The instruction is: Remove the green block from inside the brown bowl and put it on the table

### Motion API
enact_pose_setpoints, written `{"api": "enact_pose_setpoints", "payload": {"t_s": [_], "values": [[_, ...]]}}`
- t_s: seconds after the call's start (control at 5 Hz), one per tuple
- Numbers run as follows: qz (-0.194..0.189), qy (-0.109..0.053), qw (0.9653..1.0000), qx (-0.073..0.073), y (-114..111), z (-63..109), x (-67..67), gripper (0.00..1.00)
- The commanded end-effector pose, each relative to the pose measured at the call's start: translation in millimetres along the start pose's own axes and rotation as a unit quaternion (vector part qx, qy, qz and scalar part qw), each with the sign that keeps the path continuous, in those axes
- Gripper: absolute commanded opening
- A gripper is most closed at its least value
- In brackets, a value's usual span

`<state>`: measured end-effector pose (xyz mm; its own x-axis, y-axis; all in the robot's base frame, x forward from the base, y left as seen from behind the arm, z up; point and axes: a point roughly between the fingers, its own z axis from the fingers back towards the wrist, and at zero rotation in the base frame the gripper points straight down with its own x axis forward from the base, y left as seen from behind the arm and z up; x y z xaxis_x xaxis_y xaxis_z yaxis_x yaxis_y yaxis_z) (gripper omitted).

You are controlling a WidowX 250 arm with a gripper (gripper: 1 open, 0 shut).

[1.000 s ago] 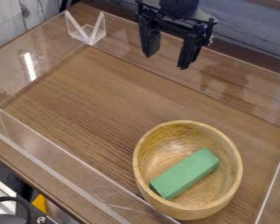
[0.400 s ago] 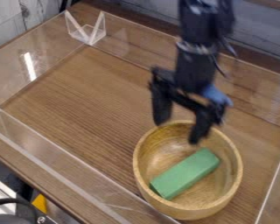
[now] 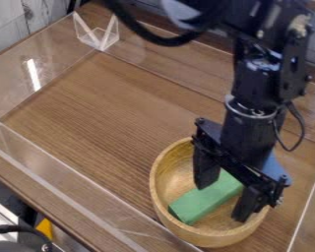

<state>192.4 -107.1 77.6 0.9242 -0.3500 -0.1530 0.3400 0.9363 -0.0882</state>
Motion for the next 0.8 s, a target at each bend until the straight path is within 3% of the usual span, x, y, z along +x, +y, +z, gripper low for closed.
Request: {"api": "enact_pose_setpoints", "payload": {"t_s": [0.0,0.6], "values": [[-0.006,-0.027,0.9996,0.003,4,3.2,3.5,1.0],[-0.001,-0.042,0.9991,0.001,18,-7.2,9.2,1.0]]}}
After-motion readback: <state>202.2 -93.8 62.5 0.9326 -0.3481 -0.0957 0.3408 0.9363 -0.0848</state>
